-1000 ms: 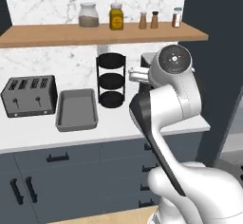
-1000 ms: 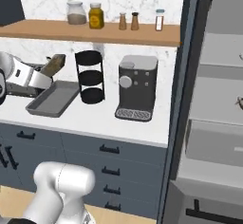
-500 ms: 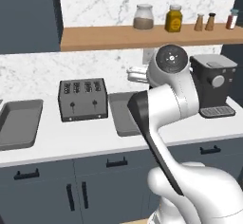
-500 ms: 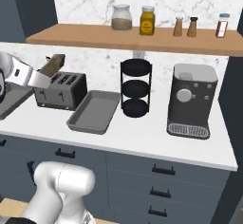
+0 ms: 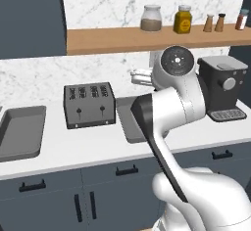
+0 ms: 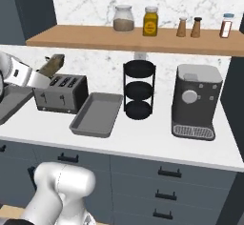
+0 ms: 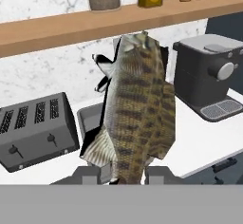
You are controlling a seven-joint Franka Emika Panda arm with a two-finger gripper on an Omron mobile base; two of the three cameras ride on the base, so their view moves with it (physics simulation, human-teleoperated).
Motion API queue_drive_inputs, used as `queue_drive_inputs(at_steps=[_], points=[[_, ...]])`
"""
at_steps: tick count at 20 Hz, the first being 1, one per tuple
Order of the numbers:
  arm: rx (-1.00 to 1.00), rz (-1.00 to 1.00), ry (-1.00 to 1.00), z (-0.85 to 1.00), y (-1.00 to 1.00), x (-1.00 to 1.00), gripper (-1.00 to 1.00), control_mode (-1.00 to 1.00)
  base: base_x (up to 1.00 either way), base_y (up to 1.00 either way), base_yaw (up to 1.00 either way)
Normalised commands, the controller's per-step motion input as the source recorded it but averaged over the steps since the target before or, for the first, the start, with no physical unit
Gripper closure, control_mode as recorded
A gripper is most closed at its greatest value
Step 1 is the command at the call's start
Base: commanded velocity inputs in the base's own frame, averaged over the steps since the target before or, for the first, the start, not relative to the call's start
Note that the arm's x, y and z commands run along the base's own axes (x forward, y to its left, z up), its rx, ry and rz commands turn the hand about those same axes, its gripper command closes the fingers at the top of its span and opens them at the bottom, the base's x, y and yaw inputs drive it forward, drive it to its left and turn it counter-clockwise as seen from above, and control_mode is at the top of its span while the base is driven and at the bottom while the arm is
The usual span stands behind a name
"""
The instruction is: Place one garlic and one fish in each tupperware on the nearby counter, to pack two identical lunches.
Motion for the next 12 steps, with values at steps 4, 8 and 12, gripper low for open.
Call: queue_drive_inputs(at_steps=[4, 8, 12], points=[[0.00, 0.00, 0.00, 0.00, 0.00, 0.00, 1.00, 1.00, 0.36, 0.08, -0.09], [0.00, 0.00, 0.00, 0.00, 0.00, 0.00, 1.00, 1.00, 0.46, 0.06, -0.10], [0.00, 0.00, 0.00, 0.00, 0.00, 0.00, 1.00, 1.00, 0.45, 0.16, -0.11]])
